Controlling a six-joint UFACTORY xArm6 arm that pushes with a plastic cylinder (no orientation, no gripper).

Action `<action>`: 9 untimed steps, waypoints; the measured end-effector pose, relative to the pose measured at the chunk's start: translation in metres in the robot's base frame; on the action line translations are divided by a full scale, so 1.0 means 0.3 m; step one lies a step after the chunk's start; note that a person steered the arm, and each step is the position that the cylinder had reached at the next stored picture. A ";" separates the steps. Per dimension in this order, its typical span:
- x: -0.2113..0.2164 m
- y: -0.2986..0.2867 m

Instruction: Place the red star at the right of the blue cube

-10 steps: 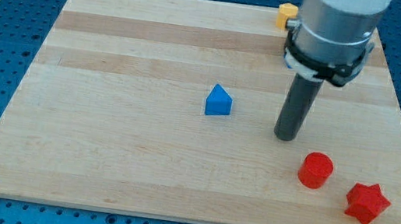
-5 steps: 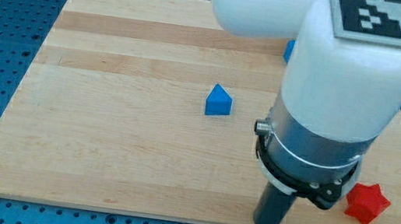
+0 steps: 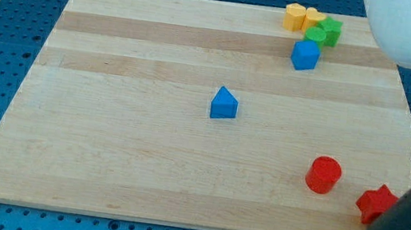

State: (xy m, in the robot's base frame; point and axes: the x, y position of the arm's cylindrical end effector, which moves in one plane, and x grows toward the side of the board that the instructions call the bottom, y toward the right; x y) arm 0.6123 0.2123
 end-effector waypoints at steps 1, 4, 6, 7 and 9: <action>-0.061 0.000; -0.168 0.022; -0.246 0.048; -0.284 0.060; -0.387 0.090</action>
State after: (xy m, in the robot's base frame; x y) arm 0.4962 0.2391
